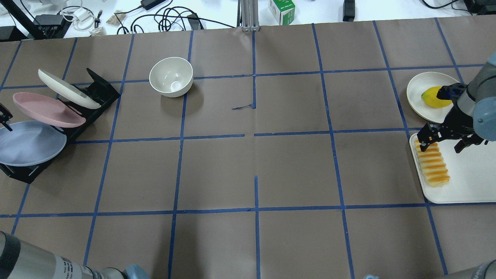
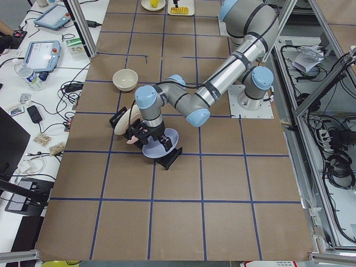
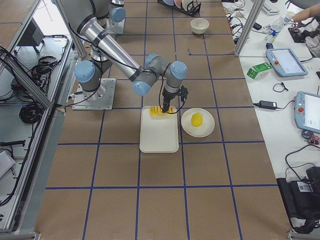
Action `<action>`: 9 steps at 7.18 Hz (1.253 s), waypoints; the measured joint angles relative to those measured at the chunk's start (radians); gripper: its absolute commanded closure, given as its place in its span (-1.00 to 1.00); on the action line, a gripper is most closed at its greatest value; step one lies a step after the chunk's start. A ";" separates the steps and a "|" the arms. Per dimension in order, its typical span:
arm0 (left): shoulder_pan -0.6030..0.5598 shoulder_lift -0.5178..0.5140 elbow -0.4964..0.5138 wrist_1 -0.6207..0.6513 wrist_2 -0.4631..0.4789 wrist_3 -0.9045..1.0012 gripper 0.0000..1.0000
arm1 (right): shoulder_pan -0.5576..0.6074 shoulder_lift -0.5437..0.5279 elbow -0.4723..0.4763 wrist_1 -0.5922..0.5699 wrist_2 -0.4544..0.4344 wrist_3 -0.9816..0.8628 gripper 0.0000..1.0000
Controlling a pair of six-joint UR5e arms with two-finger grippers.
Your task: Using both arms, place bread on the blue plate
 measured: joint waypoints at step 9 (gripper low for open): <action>0.002 -0.015 -0.007 -0.031 0.094 -0.011 1.00 | -0.005 0.062 0.004 -0.003 -0.007 -0.003 -0.16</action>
